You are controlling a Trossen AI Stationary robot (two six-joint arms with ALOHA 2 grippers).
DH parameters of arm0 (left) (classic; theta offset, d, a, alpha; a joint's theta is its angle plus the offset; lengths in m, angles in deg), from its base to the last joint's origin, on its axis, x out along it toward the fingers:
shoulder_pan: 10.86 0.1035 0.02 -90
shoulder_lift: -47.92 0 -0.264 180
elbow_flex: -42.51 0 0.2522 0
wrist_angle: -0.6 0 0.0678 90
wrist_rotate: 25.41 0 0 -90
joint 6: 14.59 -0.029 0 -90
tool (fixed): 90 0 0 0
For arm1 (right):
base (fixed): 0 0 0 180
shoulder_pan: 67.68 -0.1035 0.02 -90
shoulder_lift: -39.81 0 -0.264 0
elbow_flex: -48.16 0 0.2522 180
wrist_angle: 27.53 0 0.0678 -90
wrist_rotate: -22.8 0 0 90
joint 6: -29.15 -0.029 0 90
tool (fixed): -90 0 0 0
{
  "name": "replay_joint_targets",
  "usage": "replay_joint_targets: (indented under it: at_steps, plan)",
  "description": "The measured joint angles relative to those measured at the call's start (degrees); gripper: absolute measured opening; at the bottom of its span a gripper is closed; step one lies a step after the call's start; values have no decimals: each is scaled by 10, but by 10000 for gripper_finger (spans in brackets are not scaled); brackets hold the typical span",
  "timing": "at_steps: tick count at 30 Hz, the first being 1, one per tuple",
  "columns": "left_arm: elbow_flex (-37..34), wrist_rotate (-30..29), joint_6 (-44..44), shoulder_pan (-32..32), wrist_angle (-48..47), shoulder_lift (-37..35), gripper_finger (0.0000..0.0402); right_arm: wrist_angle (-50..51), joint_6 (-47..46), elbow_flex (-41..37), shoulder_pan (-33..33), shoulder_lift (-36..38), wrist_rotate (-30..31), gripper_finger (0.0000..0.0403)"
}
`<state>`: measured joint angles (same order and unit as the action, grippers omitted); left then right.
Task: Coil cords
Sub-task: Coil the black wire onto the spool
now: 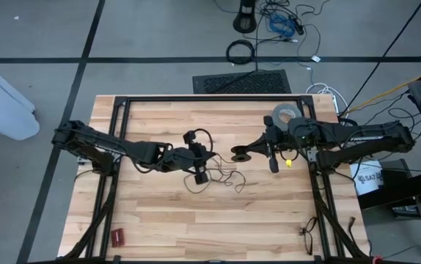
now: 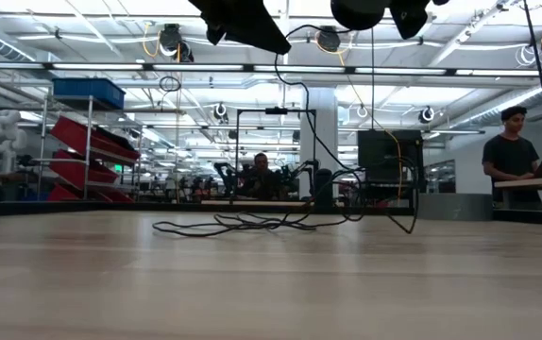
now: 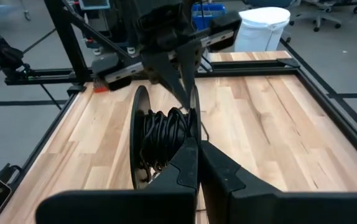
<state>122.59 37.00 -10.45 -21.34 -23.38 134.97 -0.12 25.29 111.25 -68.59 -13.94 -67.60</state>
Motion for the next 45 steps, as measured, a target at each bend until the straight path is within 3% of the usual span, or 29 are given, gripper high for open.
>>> replay_joint_targets:
  at_steps: [18, 32, 40, 45]
  plan:
    - [0, 3, 32, -13, -16, -23, 2, -6, -4, 0, 0, -62, 4, 0]
    - [0, 4, 98, -28, -82, -29, 2, -39, 17, 0, -11, -114, 4, 0]
    - [1, -33, 106, -23, -82, -58, 2, -29, 47, 0, -36, -111, 4, 0]
    - [16, -31, 121, -19, -82, -58, 2, -24, 36, 0, -38, -112, 52, 0]
